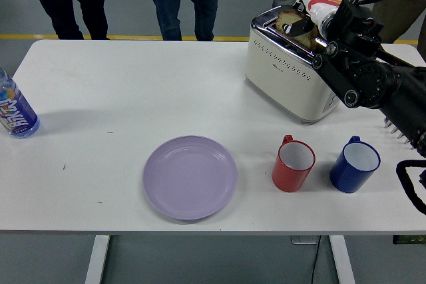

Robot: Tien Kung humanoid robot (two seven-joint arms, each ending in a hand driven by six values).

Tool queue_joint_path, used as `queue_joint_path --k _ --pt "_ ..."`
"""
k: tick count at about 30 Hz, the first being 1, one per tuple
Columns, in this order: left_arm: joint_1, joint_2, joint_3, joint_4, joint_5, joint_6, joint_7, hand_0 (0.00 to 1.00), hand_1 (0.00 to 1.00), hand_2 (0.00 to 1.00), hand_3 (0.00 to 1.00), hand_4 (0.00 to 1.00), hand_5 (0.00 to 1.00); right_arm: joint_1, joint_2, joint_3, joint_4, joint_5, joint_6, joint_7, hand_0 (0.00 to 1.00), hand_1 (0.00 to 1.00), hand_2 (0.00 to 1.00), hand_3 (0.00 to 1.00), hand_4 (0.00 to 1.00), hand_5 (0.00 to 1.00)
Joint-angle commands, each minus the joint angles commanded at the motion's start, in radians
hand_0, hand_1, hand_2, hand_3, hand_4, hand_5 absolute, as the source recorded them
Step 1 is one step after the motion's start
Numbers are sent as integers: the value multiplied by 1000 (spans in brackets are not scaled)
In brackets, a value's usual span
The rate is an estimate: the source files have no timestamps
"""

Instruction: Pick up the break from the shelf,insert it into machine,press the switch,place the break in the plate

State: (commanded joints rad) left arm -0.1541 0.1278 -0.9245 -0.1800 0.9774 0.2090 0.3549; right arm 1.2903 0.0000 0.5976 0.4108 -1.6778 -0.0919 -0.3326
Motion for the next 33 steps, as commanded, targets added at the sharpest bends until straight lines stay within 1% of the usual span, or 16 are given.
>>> queue_joint_path --k 1,2,7,8,13,14,19,20,31,33 --pt "0 0 -1 0 1 0 0 631 495 490 539 335 798 -1 0 -2 0 0 1 0 210 316 500 596 684 248" --pt "1 0 -1 0 2 0 1 631 495 490 539 335 798 -1 0 -4 -1 1 1 0 172 285 477 554 656 210" --pt "3 -1 -5 0 9 -1 2 631 495 490 539 335 798 -6 0 -10 -1 -2 -4 2 172 285 477 554 656 210" --pt "4 -1 -6 0 9 -1 2 630 495 491 539 335 798 -6 0 -12 -1 -2 -6 2 144 253 457 528 619 168" --pt "5 -1 -6 0 10 -2 2 630 495 491 539 335 798 -8 0 -16 0 -6 -19 7 144 253 457 528 619 168" --pt "6 -1 -7 0 11 -2 2 630 495 491 539 335 798 -9 0 -16 0 -7 -25 8 120 245 448 512 583 131" --pt "7 -2 -8 0 14 -2 2 630 495 491 539 335 798 -9 0 -16 4 -9 -35 13 120 245 448 512 583 131" --pt "7 -2 -9 0 14 -2 3 631 495 491 540 335 797 -10 0 -16 6 -10 -35 13 105 237 439 501 561 99" --pt "7 -1 -10 0 14 -2 2 630 496 491 539 335 797 -12 0 -9 20 -12 -37 17 105 227 431 492 546 98" --pt "8 -1 -9 0 13 -2 2 631 495 492 539 335 797 -13 -7 3 32 -21 -40 17 107 215 425 486 542 96"
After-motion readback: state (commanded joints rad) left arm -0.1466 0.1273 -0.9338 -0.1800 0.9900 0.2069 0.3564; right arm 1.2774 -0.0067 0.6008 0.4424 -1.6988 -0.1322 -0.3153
